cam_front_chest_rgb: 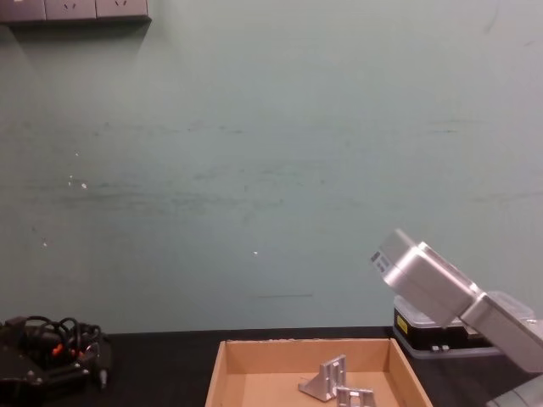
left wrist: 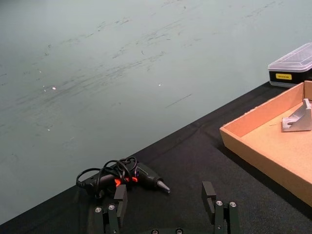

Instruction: Use one hand to pick up the angle iron from the table and place it into the box.

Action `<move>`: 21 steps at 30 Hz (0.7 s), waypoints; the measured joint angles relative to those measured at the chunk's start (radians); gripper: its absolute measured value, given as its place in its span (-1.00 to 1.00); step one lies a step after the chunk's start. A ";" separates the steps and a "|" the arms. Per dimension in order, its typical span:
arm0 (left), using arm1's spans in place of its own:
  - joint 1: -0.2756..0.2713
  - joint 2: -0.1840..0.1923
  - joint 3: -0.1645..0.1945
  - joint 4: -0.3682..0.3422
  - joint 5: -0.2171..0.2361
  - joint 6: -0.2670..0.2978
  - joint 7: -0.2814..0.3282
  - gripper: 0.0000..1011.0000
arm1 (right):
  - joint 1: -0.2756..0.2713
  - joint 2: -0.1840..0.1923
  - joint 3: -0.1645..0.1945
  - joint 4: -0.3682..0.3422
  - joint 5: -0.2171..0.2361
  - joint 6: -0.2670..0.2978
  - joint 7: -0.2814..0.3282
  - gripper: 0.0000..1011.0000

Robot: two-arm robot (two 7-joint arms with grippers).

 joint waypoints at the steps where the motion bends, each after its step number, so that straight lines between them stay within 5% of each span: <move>1: 0.000 0.000 0.000 0.000 0.000 0.000 0.000 0.98 | 0.001 -0.001 -0.001 0.002 0.000 0.000 0.001 0.99; 21: 0.000 0.000 0.000 0.000 0.000 0.000 0.000 0.98 | 0.019 -0.030 -0.015 0.056 0.003 -0.014 0.021 0.99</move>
